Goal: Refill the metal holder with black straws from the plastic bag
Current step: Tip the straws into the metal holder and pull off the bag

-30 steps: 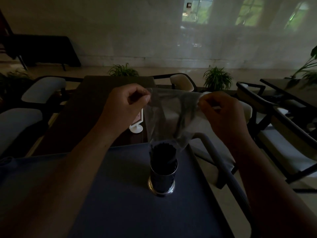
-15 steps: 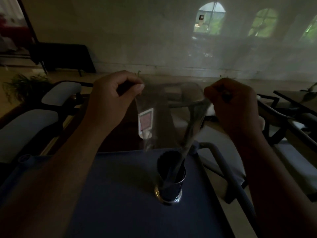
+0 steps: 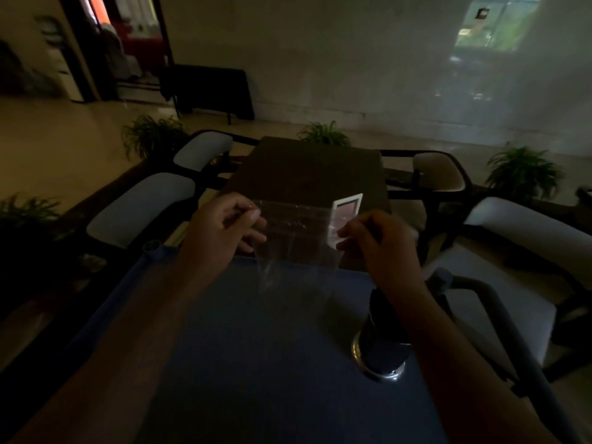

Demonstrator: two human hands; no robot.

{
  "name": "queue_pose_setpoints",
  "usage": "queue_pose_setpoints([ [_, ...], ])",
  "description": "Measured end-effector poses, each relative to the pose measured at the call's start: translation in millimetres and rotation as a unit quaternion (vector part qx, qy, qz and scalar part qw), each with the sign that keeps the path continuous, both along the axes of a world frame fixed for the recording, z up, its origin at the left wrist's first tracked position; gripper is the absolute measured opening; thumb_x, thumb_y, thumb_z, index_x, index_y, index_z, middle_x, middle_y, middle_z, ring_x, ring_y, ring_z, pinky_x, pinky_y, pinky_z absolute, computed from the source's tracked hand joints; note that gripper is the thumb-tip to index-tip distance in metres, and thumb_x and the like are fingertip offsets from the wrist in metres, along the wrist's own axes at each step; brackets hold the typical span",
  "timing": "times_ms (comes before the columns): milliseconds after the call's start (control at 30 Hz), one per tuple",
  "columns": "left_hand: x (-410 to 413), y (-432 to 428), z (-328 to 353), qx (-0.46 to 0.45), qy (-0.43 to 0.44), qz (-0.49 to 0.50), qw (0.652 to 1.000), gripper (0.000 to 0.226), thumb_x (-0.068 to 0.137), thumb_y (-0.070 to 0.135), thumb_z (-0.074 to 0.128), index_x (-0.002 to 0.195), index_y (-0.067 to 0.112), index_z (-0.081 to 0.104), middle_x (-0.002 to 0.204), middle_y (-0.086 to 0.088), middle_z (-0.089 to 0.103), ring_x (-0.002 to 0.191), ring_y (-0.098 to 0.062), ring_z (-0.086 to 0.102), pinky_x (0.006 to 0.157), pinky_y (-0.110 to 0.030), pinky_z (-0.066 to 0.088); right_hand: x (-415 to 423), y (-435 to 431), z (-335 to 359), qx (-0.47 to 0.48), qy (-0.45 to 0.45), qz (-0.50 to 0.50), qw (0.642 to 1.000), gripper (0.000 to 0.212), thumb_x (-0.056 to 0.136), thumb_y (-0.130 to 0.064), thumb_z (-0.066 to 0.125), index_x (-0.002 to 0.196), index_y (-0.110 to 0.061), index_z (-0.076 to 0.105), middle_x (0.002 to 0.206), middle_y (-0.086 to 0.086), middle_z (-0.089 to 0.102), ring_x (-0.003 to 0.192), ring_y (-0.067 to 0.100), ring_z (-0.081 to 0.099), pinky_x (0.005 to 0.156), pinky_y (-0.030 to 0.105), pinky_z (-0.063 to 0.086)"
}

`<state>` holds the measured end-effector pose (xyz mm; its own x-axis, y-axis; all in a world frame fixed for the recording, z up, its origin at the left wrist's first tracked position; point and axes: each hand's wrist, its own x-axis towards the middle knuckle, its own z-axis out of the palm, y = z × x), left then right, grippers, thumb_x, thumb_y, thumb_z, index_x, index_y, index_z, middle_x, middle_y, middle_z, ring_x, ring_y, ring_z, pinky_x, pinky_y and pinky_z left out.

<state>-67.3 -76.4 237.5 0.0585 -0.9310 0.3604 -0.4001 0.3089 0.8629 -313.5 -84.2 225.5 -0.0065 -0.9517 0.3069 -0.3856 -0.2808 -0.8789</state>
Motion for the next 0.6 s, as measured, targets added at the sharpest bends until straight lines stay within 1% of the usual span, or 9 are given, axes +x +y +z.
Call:
queue_pose_setpoints([
  [67, 13.1, 5.9, -8.5, 0.005, 0.003, -0.004, 1.0, 0.012, 0.095, 0.012, 0.056, 0.092, 0.002, 0.063, 0.087, -0.009, 0.072, 0.076, -0.018, 0.074, 0.063, -0.038, 0.06, 8.5, 2.8, -9.8, -0.01, -0.011, 0.027, 1.0, 0.013, 0.095, -0.026, 0.056, 0.092, -0.015, 0.063, 0.085, 0.002, 0.071, 0.077, 0.013, 0.072, 0.069, 0.034, 0.062],
  [167, 25.4, 22.9, -18.1, 0.026, 0.031, -0.008, 0.999, 0.032, 0.088, 0.037, 0.058, 0.09, 0.006, 0.064, 0.088, -0.008, 0.072, 0.083, -0.015, 0.073, 0.071, -0.029, 0.059, 16.0, 11.8, -22.0, -0.026, -0.04, 0.074, 0.996, 0.025, 0.094, -0.037, 0.054, 0.093, -0.015, 0.065, 0.087, 0.006, 0.07, 0.083, 0.026, 0.069, 0.075, 0.05, 0.057],
  [233, 28.8, 35.7, -24.8, 0.046, 0.036, -0.005, 0.998, 0.04, 0.086, 0.047, 0.053, 0.088, 0.009, 0.064, 0.085, -0.009, 0.07, 0.08, -0.011, 0.07, 0.07, -0.022, 0.056, 20.2, 19.3, -34.6, -0.007, -0.051, 0.092, 0.994, 0.025, 0.098, -0.033, 0.05, 0.092, -0.014, 0.066, 0.088, 0.006, 0.068, 0.085, 0.024, 0.066, 0.077, 0.047, 0.055],
  [333, 27.4, 53.6, -42.8, 0.124, 0.039, 0.034, 0.991, 0.023, 0.098, 0.031, 0.049, 0.083, 0.021, 0.062, 0.07, 0.004, 0.068, 0.066, 0.009, 0.063, 0.058, -0.006, 0.046, 26.7, 32.6, -62.3, 0.033, -0.06, 0.077, 0.995, 0.028, 0.096, -0.038, 0.05, 0.09, -0.019, 0.069, 0.089, 0.003, 0.07, 0.088, 0.019, 0.067, 0.078, 0.04, 0.054],
  [367, 28.5, 58.4, -53.0, 0.153, 0.043, 0.047, 0.986, 0.022, 0.099, 0.026, 0.046, 0.084, 0.023, 0.063, 0.068, 0.009, 0.068, 0.065, 0.016, 0.06, 0.057, -0.004, 0.044, 28.8, 37.4, -73.7, 0.045, -0.062, 0.068, 0.995, 0.027, 0.095, -0.039, 0.052, 0.088, -0.02, 0.07, 0.087, 0.002, 0.07, 0.086, 0.02, 0.067, 0.076, 0.038, 0.054],
  [400, 31.3, 62.2, -67.3, 0.171, 0.042, 0.046, 0.983, 0.023, 0.098, 0.025, 0.046, 0.087, 0.022, 0.065, 0.071, 0.012, 0.07, 0.068, 0.016, 0.061, 0.06, -0.005, 0.044, 30.5, 43.9, -83.6, 0.06, -0.064, 0.059, 0.994, 0.025, 0.095, -0.036, 0.054, 0.086, -0.02, 0.071, 0.085, 0.003, 0.071, 0.084, 0.019, 0.067, 0.074, 0.036, 0.053],
  [500, 43.0, 68.2, -120.5, 0.205, 0.033, 0.03, 0.978, 0.014, 0.094, 0.023, 0.058, 0.09, 0.023, 0.071, 0.086, 0.009, 0.075, 0.081, -0.001, 0.069, 0.076, -0.023, 0.05, 36.1, 65.7, -121.8, 0.141, -0.102, 0.016, 0.985, 0.027, 0.097, -0.018, 0.053, 0.082, -0.013, 0.075, 0.083, 0.006, 0.075, 0.083, 0.021, 0.07, 0.076, 0.031, 0.053],
  [533, 46.1, 71.3, -137.0, 0.226, 0.019, 0.022, 0.974, 0.01, 0.091, 0.02, 0.061, 0.091, 0.024, 0.071, 0.088, 0.006, 0.075, 0.083, -0.003, 0.069, 0.08, -0.026, 0.053, 37.0, 74.2, -134.6, 0.173, -0.115, -0.003, 0.978, 0.029, 0.097, -0.019, 0.053, 0.081, -0.011, 0.075, 0.083, 0.007, 0.076, 0.085, 0.023, 0.071, 0.078, 0.032, 0.053],
  [600, 46.8, 78.0, -166.5, 0.269, 0.003, 0.011, 0.963, 0.014, 0.088, 0.011, 0.066, 0.093, 0.024, 0.07, 0.09, 0.002, 0.075, 0.085, -0.001, 0.069, 0.085, -0.028, 0.055, 35.7, 86.6, -165.8, 0.211, -0.103, -0.022, 0.972, 0.032, 0.094, -0.034, 0.058, 0.079, -0.012, 0.076, 0.081, 0.007, 0.076, 0.085, 0.028, 0.071, 0.078, 0.037, 0.055],
])
